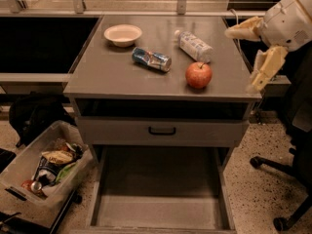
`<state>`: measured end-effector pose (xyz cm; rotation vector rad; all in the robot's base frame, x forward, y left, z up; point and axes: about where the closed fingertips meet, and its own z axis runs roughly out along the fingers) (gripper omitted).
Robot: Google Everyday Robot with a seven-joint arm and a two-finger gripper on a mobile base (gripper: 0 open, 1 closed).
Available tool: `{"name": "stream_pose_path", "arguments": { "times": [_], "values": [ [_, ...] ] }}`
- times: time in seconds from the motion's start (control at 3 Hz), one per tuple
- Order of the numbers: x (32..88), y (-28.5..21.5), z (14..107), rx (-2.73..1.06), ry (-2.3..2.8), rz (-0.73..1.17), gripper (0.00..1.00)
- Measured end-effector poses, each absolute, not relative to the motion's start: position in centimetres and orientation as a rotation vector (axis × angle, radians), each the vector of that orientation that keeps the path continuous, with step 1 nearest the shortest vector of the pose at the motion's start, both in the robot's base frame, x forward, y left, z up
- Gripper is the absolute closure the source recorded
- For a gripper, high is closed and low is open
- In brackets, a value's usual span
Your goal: Place apple into middle drawer
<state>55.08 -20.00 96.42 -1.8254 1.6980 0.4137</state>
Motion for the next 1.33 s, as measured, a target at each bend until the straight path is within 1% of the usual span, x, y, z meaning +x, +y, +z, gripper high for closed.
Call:
{"name": "stream_pose_path", "arguments": {
  "times": [0.33, 0.67, 1.0, 1.33],
  "values": [
    [58.1, -19.2, 96.1, -1.755, 1.626, 0.478, 0.00],
    [58.1, -19.2, 96.1, -1.755, 1.626, 0.478, 0.00],
    [59.3, -18.6, 95.5, -1.764, 1.583, 0.489, 0.00],
    [61.4, -16.7, 93.3, -1.772, 1.537, 0.552, 0.00]
  ]
}}
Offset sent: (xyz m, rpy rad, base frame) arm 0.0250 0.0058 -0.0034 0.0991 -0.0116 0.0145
